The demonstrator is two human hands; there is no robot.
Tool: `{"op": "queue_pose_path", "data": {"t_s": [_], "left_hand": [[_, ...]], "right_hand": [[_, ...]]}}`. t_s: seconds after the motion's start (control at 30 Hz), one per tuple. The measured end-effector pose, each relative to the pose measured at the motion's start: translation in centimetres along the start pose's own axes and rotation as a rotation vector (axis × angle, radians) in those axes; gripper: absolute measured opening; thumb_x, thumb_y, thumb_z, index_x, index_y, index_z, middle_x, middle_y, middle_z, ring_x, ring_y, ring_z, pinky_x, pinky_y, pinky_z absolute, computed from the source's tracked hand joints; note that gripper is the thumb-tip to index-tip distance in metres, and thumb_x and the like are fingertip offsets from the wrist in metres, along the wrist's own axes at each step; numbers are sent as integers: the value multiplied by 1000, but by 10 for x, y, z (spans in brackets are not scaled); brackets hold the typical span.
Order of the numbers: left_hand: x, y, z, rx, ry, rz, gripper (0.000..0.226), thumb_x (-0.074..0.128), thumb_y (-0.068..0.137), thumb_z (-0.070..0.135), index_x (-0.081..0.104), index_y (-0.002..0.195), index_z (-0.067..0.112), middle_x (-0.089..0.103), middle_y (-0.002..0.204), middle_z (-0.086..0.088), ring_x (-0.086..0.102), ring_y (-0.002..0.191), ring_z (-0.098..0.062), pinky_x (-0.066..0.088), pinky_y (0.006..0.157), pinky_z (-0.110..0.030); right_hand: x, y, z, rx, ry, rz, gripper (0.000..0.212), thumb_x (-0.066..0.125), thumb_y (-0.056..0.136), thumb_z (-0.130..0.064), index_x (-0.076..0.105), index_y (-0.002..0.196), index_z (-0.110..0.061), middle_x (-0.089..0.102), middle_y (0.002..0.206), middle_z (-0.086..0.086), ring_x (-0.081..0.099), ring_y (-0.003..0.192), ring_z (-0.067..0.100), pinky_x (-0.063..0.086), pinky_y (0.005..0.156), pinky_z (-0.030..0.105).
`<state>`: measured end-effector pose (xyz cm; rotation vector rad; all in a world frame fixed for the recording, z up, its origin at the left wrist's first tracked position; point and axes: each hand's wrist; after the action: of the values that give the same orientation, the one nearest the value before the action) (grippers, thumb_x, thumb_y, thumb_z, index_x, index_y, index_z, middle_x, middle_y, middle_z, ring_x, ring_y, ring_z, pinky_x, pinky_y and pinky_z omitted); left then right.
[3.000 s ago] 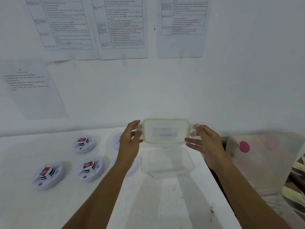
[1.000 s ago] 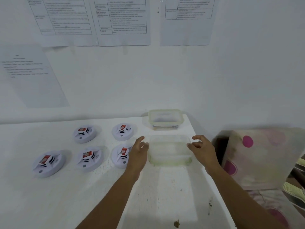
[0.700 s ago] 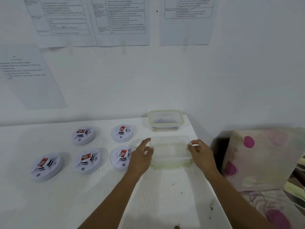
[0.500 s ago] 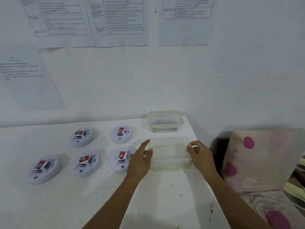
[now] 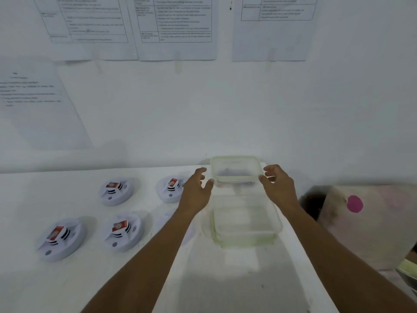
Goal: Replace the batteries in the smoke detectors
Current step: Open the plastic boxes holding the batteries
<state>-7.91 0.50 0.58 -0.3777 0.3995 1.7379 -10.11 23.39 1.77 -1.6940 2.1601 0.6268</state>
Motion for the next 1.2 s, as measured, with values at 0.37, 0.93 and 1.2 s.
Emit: {"op": "queue_pose_path", "data": {"t_s": [0.37,0.93,1.2], "left_hand": [[20,74,-5,-110,-269,-84,33,65,91,14,60,121,23,63,118,-7,62,93,-17,47,61,-15],[26,91,-9,-236,-590,-208,42,58,85,-11,65,114,20,51,121,-18,52,91,-25,45,64,-29],[26,81,-2,56,-31,-113,44,63,91,12,54,134,17,44,145,5,42,132,-14,35,106,-25]], "right_hand": [[22,63,1,218,104,-122,28,75,83,-26,63,108,-26,65,106,12,64,96,27,55,86,42],[7,80,6,178,121,-374,29,68,89,-32,57,115,-35,53,109,8,56,84,21,53,66,32],[9,53,-2,191,-45,-369,84,69,85,-46,16,150,-48,67,103,9,72,75,24,62,67,36]]}}
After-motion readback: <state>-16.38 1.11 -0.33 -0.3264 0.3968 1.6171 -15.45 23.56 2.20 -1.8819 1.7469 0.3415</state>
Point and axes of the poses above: each hand's wrist, its own y-axis towards the middle knuckle, its own x-axis out of the palm, z = x × y
